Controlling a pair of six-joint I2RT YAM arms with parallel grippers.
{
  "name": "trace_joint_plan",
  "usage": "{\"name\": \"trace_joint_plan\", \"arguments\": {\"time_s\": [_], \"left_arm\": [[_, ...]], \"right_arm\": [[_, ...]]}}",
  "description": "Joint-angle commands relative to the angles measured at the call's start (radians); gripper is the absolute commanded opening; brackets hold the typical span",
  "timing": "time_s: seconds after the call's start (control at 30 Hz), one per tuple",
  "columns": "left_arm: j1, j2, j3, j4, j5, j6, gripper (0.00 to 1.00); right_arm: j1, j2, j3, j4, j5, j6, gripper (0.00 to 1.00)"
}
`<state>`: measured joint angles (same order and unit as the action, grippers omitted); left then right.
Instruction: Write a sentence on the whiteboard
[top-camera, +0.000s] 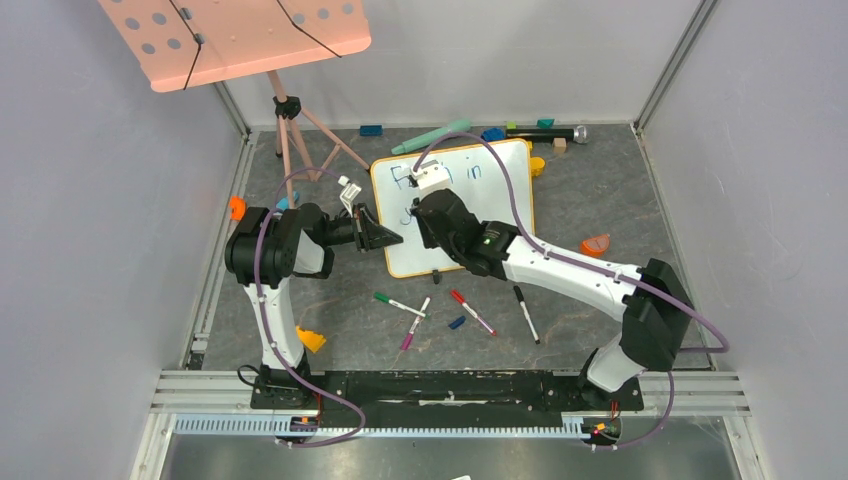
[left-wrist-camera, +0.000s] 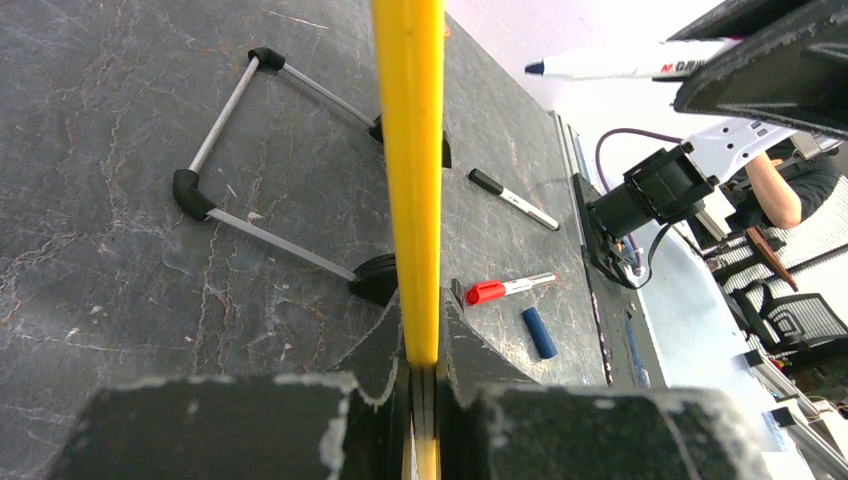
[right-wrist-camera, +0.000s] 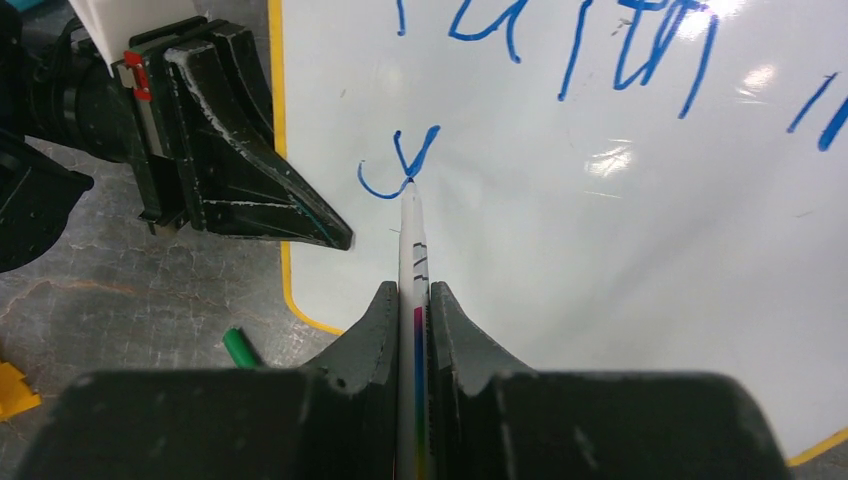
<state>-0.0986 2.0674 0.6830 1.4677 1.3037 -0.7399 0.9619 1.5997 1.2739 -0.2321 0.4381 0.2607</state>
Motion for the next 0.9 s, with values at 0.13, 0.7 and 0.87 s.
{"name": "trace_joint_plan", "arguments": {"time_s": [0.13, 0.7, 0.87], "left_arm": [[-0.010, -0.025, -0.005, 0.089, 0.059, 0.108, 0.02], [-0.010, -0.024, -0.003, 0.089, 0.059, 0.109, 0.02], [-0.010, -0.024, -0.003, 0.089, 0.059, 0.107, 0.02]], "right_arm": [[-0.027, -0.016, -0.006, 0.035, 0.044, -0.012, 0.00], [-0.046, 0.050, 0.077, 0.026, 0.054, -0.043, 0.00], [-0.046, 0.063, 0.084, 0.025, 0.027, -0.044, 0.00]]}}
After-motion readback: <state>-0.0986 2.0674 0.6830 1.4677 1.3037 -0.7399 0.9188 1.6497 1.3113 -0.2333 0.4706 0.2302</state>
